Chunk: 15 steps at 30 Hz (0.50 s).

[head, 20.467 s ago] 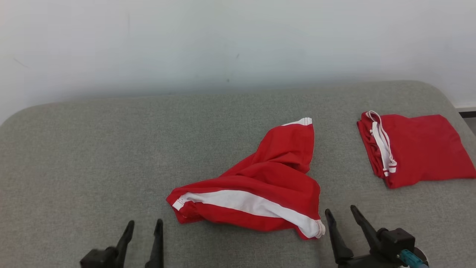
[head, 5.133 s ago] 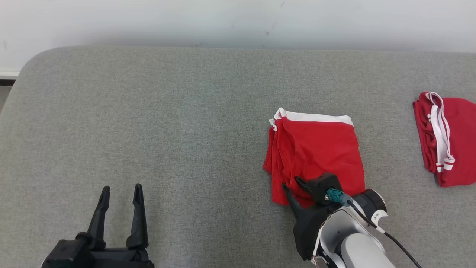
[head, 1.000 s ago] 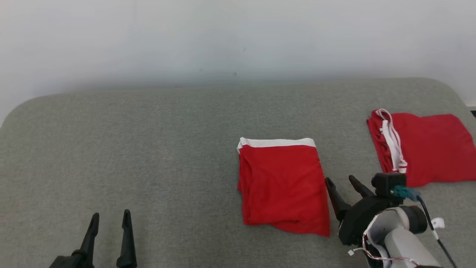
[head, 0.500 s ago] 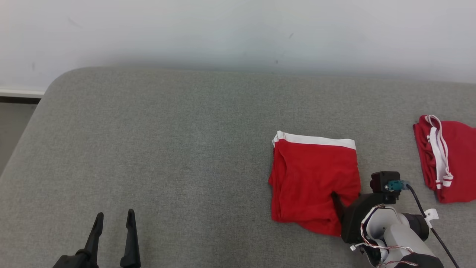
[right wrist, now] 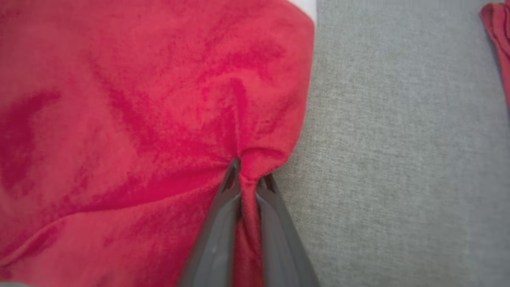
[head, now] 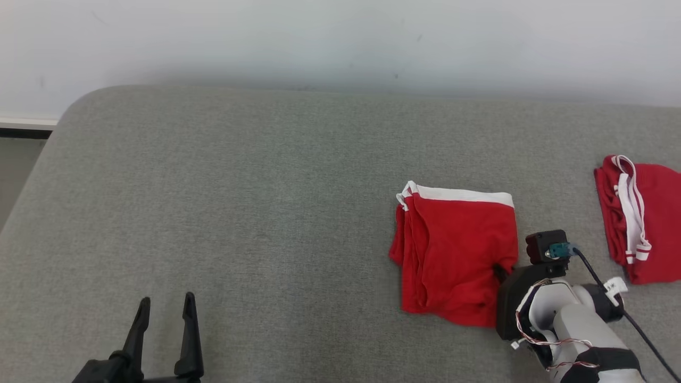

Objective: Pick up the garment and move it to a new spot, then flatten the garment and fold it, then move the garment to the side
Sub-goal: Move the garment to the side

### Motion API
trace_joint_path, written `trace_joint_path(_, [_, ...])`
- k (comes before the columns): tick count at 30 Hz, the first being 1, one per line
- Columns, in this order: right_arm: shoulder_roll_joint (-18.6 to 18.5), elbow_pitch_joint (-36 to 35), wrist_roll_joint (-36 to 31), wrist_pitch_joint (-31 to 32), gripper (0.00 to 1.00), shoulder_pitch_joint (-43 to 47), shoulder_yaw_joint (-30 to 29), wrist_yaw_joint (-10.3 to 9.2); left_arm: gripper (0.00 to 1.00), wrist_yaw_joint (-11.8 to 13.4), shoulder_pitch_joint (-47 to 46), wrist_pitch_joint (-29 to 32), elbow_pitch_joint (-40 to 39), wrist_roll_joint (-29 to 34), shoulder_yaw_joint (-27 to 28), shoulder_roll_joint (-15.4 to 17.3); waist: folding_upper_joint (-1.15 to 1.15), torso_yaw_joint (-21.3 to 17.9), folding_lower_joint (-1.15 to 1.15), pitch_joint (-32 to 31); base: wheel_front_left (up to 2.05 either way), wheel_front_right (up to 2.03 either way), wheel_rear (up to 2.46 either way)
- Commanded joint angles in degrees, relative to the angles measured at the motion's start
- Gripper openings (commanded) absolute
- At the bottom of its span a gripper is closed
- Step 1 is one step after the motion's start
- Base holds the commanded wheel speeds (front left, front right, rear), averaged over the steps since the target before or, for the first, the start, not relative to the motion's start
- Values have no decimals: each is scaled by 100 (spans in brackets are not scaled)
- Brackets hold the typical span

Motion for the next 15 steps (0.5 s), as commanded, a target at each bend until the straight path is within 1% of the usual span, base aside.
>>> trace_joint_path(1, [-209,71,-87,88,0,97,71,-49,100,33,-74,-11,-46,-43,10,0,0,-98,0,45,0,0,0])
trace_joint_path(6, [-552,-541,-307,179,0,-381,1010,-36,100,27,-140,-10,-165,-31,61,2,0,-417,0,181,0,0,0])
trace_joint_path(7, [-938,-1103,-100,355,0,-825,1725,-35,100,61,-224,-11,-352,-47,54,0,0,-776,0,333,0,0,0])
trace_joint_path(11, [-1310,-1667,172,585,0,-1384,2259,-35,100,42,-361,-6,-560,65,73,1,0,-1206,0,583,0,0,0])
trace_joint_path(13, [-1493,-1869,287,690,0,-1601,2420,-35,100,41,-445,-6,-657,92,76,2,0,-1398,0,716,0,0,0])
trace_joint_path(15, [-1668,-2003,435,751,0,-1764,2443,-35,100,17,-540,-6,-743,115,61,1,0,-1555,0,848,0,0,0])
